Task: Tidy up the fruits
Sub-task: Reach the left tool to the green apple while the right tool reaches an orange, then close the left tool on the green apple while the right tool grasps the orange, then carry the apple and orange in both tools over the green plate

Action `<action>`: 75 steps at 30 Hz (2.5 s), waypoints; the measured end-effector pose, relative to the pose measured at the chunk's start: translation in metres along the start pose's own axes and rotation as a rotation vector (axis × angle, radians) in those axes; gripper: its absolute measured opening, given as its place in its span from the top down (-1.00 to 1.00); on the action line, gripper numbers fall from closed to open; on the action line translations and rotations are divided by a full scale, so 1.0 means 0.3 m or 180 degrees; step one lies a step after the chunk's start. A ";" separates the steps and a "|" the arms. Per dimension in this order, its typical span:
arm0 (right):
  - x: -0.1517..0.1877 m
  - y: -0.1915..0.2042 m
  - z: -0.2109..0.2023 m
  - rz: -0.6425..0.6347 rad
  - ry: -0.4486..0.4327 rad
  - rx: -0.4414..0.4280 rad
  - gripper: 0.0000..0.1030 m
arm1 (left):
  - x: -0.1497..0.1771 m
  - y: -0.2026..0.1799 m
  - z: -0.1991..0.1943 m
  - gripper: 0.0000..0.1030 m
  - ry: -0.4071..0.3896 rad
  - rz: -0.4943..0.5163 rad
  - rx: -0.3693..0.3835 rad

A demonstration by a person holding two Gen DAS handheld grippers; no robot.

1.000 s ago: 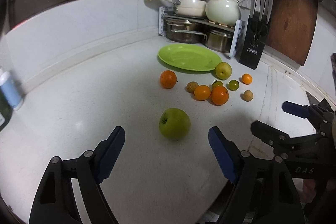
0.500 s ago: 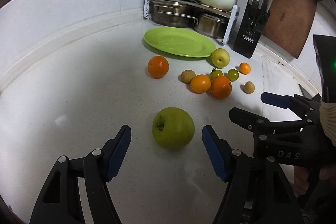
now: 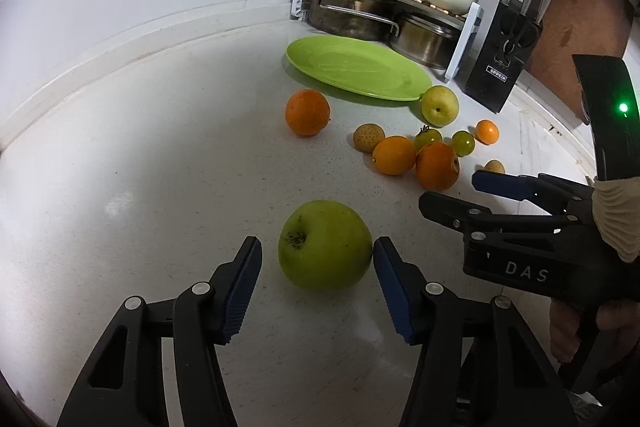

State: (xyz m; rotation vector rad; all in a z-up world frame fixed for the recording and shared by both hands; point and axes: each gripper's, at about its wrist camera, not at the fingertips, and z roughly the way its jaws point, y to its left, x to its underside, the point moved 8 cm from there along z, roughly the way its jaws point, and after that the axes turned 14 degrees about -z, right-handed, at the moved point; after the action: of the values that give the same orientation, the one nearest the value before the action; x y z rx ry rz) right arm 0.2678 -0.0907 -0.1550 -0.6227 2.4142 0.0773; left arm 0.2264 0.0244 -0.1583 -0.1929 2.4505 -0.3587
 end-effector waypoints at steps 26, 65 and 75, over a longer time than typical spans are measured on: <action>-0.021 -0.036 0.051 0.0014 0.0030 -0.0201 0.16 | -0.052 -0.030 0.024 0.03 0.0033 0.0003 -0.0153; -0.256 -0.224 -0.181 0.0149 -0.0624 0.0251 0.17 | -0.397 -0.255 -0.042 0.03 -0.0594 0.0535 0.0247; -0.364 -0.322 -0.065 0.0080 -0.0535 0.0241 0.17 | -0.536 -0.277 0.095 0.03 -0.0560 0.0628 0.0194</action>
State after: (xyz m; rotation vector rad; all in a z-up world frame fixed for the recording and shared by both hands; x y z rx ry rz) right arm 0.3754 -0.1348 -0.0648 -0.5298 2.2519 0.0466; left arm 0.3737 -0.0242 -0.0609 0.0421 2.2582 -0.3150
